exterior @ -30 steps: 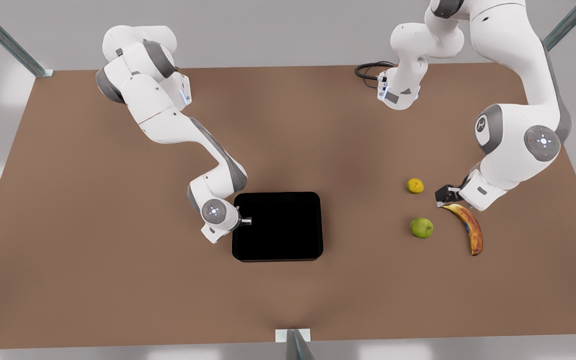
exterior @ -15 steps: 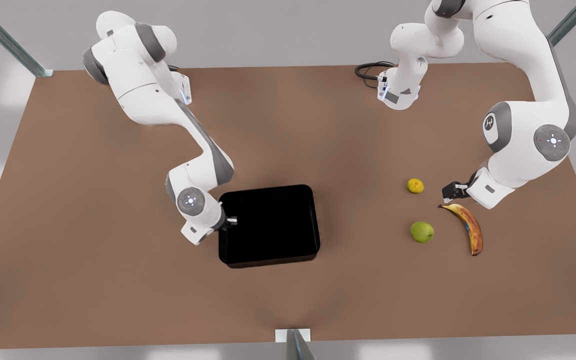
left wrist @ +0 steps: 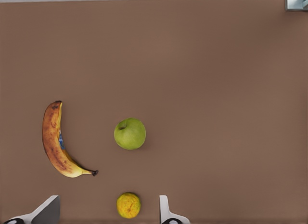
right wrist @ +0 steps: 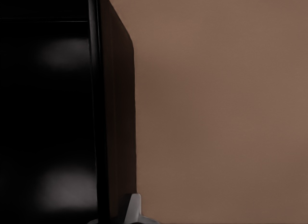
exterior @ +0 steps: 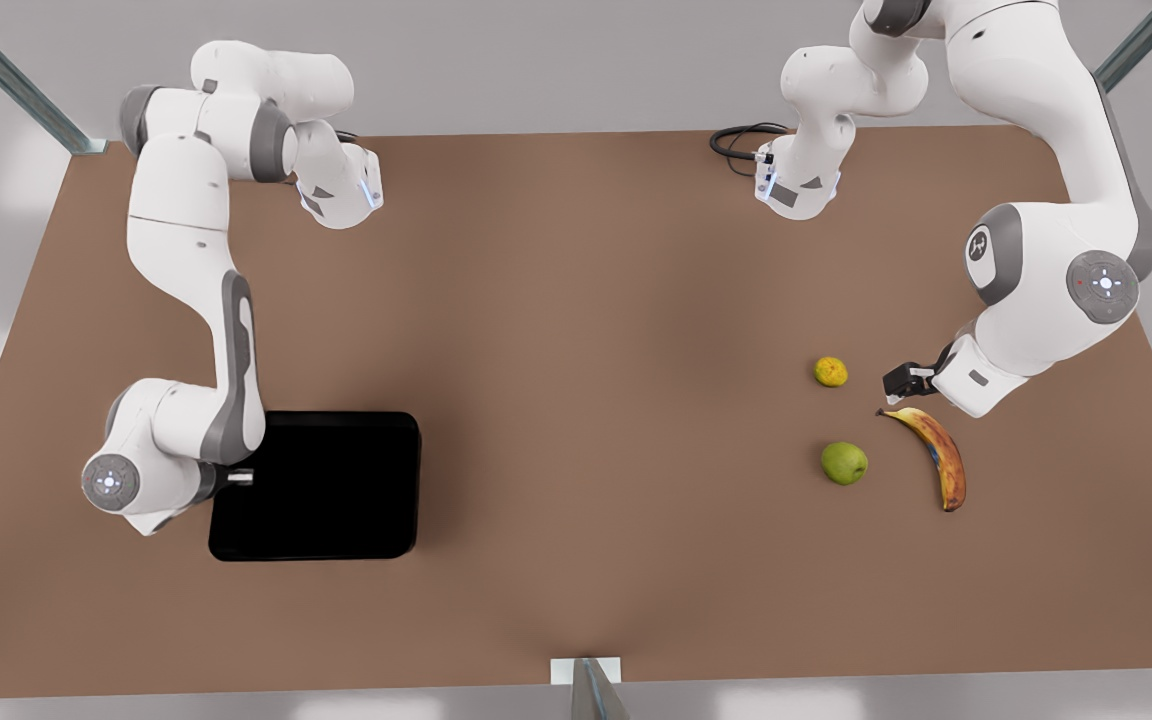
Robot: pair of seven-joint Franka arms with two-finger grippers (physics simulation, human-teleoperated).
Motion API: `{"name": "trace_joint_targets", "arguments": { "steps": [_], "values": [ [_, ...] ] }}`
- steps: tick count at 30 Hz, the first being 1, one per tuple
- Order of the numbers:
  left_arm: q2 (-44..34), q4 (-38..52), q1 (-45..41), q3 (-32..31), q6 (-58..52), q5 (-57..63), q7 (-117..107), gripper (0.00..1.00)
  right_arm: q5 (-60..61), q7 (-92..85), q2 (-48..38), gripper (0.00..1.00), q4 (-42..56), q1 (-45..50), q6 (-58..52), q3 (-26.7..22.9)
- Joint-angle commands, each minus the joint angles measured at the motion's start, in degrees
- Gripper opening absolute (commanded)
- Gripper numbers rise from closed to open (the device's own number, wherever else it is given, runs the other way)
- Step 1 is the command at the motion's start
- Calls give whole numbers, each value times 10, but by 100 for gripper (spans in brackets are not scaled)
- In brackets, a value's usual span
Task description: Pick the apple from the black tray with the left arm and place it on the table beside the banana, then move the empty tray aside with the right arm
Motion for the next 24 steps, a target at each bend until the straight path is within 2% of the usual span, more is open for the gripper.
{"name": "trace_joint_targets", "arguments": {
  "steps": [1,6,7,8,9,10,12,14,16,17,19,21,24],
  "values": [
    [-1,0,0,0,-6,1,-9,100,28,-398,8,6,1,-1,46,-1],
    [-1,2,0,0,-6,1,-4,100,33,-400,24,7,1,-3,59,-1],
    [1,12,0,0,-6,2,-7,100,35,-400,26,11,1,-3,59,-1],
    [4,17,1,0,-5,2,-6,100,39,-400,27,20,1,-3,59,0],
    [6,19,-1,0,-6,27,-11,100,40,-399,26,69,1,-3,59,0],
    [7,19,-2,0,-6,35,-6,100,59,-394,26,100,1,-1,59,0],
    [13,38,-2,0,-6,35,-7,100,66,-397,9,100,1,1,56,-4],
    [13,41,-3,0,-14,37,-8,100,73,-390,-72,100,1,4,17,4],
    [13,41,-3,0,-14,39,-9,100,55,-291,-170,100,1,4,-78,33],
    [14,41,-3,0,-14,40,-10,100,-8,-226,-206,100,1,-3,-82,89],
    [14,41,-3,0,-14,40,-10,100,-127,-109,-244,100,0,-121,-94,294],
    [14,41,-3,0,-14,41,-10,100,-144,-96,-252,100,0,-145,-121,309],
    [14,41,-3,0,-14,41,-10,100,-157,-3,-259,100,0,-144,-148,302]
  ]
}}
